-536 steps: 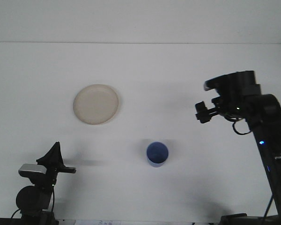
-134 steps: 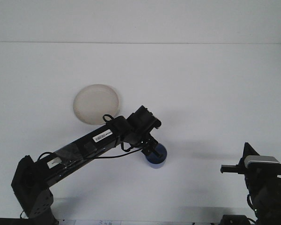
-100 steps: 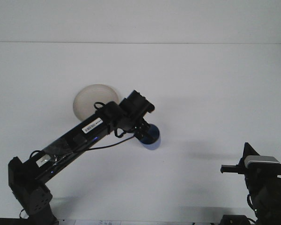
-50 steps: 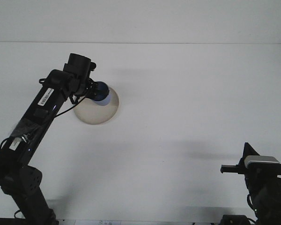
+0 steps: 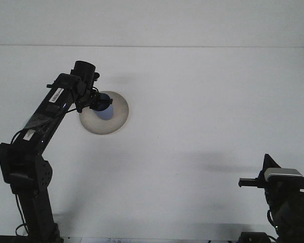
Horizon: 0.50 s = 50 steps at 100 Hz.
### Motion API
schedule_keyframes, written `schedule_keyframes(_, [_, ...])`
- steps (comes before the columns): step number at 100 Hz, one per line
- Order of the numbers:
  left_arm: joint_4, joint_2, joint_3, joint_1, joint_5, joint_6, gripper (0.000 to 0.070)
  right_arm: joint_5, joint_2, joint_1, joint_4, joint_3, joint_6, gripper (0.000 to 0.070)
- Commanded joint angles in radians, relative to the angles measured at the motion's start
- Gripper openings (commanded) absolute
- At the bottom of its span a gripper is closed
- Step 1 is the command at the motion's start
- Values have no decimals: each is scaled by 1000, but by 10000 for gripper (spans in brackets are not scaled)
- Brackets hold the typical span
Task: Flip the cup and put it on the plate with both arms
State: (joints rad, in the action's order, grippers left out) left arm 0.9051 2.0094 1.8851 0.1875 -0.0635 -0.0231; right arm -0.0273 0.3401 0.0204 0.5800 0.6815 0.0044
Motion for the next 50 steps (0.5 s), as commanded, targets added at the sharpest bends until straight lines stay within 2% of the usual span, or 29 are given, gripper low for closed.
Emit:
schedule_keyframes(1, [12, 34, 19, 0, 0, 6, 96, 0, 2, 0, -8, 4, 7, 0])
schedule_keyframes(7, [12, 34, 19, 0, 0, 4, 238, 0, 2, 0, -8, 4, 7, 0])
schedule_keyframes(16, [8, 29, 20, 0, 0, 4, 506, 0, 2, 0, -8, 4, 7, 0])
schedule_keyframes(21, [3, 23, 20, 0, 0, 3, 607, 0, 2, 0, -8, 4, 7, 0])
schedule_keyframes(25, [-5, 16, 21, 0, 0, -1, 638, 0, 2, 0, -8, 4, 7, 0])
schedule_keyframes(50, [-33, -114, 21, -5, 28, -26, 637, 0, 2, 0, -8, 4, 7, 0])
